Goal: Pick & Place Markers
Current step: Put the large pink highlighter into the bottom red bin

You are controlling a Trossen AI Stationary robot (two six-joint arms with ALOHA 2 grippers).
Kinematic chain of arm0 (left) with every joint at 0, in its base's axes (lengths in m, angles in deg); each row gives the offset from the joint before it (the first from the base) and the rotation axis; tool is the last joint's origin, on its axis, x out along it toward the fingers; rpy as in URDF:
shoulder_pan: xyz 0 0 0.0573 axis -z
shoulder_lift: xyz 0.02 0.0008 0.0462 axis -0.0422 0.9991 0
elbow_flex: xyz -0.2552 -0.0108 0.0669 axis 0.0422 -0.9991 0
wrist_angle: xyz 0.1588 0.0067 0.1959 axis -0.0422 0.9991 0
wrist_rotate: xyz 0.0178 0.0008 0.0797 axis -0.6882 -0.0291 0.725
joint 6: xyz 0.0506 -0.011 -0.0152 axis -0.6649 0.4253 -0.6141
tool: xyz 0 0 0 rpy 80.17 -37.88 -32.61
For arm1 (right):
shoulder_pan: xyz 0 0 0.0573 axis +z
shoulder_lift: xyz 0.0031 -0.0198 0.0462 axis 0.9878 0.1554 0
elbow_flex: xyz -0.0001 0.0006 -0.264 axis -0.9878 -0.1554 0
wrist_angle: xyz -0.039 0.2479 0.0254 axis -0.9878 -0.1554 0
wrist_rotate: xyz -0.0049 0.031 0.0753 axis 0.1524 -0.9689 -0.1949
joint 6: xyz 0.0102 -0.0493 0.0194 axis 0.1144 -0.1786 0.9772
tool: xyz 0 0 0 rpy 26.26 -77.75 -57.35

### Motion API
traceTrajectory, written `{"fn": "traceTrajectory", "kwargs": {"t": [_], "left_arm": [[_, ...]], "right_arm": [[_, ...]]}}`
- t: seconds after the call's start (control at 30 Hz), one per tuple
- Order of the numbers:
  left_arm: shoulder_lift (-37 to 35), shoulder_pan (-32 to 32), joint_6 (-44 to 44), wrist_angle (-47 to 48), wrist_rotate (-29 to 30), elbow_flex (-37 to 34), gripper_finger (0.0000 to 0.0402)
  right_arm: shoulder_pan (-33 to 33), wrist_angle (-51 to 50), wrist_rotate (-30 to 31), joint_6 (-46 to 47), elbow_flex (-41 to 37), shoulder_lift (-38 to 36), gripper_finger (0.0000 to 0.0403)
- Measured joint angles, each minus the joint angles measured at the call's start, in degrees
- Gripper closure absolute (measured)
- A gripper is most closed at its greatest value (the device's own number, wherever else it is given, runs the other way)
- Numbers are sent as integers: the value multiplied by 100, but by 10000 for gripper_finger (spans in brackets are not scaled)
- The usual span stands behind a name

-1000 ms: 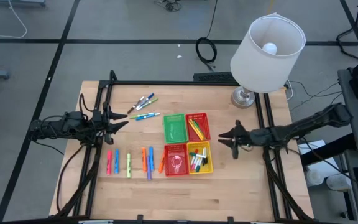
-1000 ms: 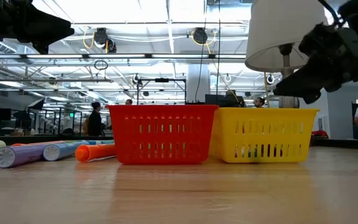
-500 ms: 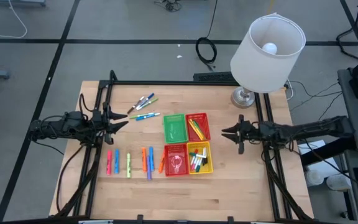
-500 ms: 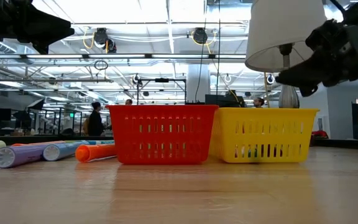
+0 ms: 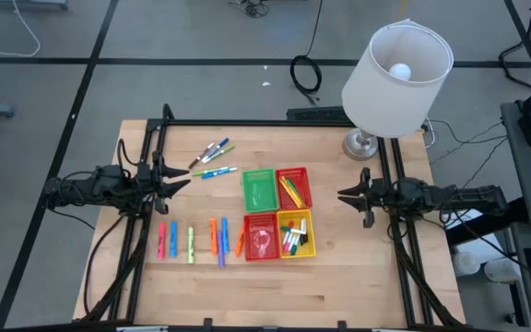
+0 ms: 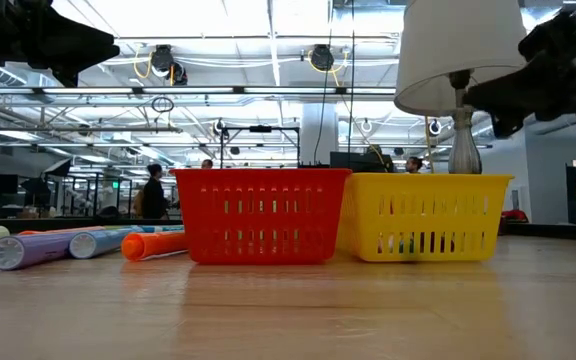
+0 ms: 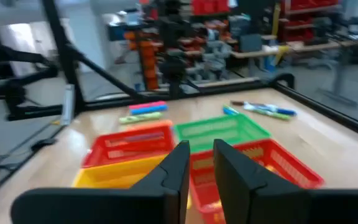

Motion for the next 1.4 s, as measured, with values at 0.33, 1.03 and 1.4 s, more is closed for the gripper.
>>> {"fn": "traceTrajectory", "kwargs": {"t": [0.33, 1.03, 1.4], "left_arm": [[0, -2, 2, 0, 0, 0, 268], [0, 0, 0, 0, 0, 0, 268], [0, -2, 26, -26, 0, 0, 268]], "right_arm": [[2, -109, -381, -346, -4, -273, 361], [13, -18, -520, -319, -9, -271, 385], [13, 76, -520, -331, -9, -271, 387]]}}
